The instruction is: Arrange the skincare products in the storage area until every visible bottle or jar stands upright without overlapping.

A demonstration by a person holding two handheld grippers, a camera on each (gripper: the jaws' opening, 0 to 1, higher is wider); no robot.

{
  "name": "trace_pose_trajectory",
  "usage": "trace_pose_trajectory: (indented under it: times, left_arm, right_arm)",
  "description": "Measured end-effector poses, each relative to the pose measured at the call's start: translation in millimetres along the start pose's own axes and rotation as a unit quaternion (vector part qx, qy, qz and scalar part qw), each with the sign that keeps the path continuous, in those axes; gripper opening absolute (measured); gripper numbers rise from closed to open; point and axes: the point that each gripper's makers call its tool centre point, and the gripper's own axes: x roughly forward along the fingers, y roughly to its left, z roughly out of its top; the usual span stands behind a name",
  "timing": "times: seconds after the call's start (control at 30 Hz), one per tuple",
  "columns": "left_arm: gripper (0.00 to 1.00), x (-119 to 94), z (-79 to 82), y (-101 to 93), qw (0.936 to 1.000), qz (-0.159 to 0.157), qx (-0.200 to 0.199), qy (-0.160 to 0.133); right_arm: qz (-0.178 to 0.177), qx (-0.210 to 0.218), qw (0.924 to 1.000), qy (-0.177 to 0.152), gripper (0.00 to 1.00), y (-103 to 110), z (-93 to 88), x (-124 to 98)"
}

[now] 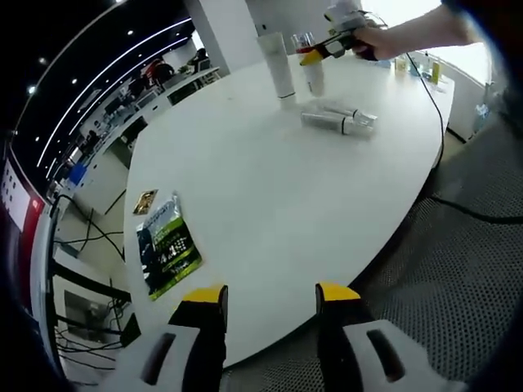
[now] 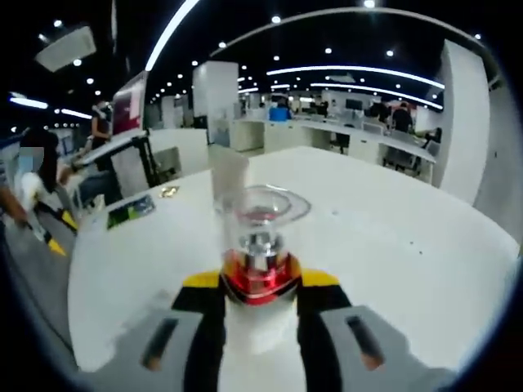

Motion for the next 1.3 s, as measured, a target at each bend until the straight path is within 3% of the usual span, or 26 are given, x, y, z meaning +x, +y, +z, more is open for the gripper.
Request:
trace_pose_trajectory:
  times: [0.13,0.37,0.77,1.1,1.2,1.3]
  left_arm:
    - [0.44,0.4,-1.4,0.1,1.0000,0.000,0.000,0.004]
    - [0.44,0.1,-1.5,0.8,1.0000,0.002,-0.002,0.005]
    - [0.44,-0.2,-1.1,0.5,1.0000,0.003,0.000,0.005]
    - [0.44,-0.3,-1.6,0.2,1.0000,0.002,0.003,0.006]
    - [0.44,0.0,-1.9,0.1,1.0000,0.001,0.005,0.007]
    - [0.44,0.2,-2.0,0.3,1.0000,0.001,0.005,0.007]
  right_arm:
    - [0.006,0.009,0.9998,-0.014,0.30,-3.1,2.5,3.9]
    - [0.021,-0.012,0.9996,-0.015,0.31,-0.6,-2.3,10.4]
    - [0.041,-0.027,0.9973,-0.054,0.32,5.1,-0.1,10.8]
    - [0.054,-0.016,0.9974,-0.045,0.35,5.1,-1.3,14.1]
    - [0.058,-0.012,0.9977,-0.032,0.43,8.4,-7.3,15.8]
    - [0.072,-0.015,0.9973,-0.003,0.44,13.1,-21.8,16.3]
